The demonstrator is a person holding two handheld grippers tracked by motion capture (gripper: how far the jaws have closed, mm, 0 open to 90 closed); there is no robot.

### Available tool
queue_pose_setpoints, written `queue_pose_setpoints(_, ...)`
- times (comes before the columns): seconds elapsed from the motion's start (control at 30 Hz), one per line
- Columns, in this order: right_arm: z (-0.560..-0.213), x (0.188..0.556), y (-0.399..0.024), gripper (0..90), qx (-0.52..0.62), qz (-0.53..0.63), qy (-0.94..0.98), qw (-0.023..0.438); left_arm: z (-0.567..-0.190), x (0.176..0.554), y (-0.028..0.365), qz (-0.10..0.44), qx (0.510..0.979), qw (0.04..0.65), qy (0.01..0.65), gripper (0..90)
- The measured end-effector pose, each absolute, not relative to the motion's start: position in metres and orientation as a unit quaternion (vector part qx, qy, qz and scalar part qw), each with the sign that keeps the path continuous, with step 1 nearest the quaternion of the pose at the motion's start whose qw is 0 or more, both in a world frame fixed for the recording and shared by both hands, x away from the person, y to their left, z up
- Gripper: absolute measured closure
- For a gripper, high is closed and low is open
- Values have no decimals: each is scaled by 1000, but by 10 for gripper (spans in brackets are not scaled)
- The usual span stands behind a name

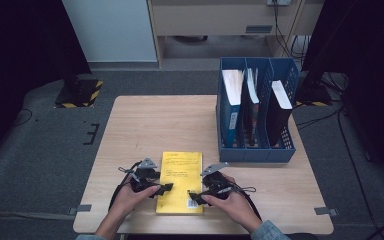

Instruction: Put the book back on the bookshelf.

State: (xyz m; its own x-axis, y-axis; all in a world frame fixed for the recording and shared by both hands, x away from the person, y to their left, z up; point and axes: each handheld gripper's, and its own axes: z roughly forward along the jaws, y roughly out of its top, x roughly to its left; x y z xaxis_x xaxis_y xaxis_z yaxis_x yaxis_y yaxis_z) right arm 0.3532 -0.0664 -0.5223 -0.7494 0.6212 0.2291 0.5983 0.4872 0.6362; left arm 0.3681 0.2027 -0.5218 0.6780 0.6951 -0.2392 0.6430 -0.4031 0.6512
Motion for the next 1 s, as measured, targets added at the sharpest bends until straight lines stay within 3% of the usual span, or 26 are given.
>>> queue_pose_setpoints(0.27,-523,353,-67,199,350,365,862,17,-512,367,205,41,827,380,411,328)
queue_pose_setpoints(0.4,-524,353,-67,199,348,368,862,18,-506,362,208,11,820,400,411,378)
queue_pose_setpoints(0.57,-524,352,-68,199,348,372,861,17,-507,354,202,4,837,380,394,355)
queue_pose_setpoints(1.0,-525,352,-68,198,346,374,860,19,-499,385,189,-21,848,366,384,418)
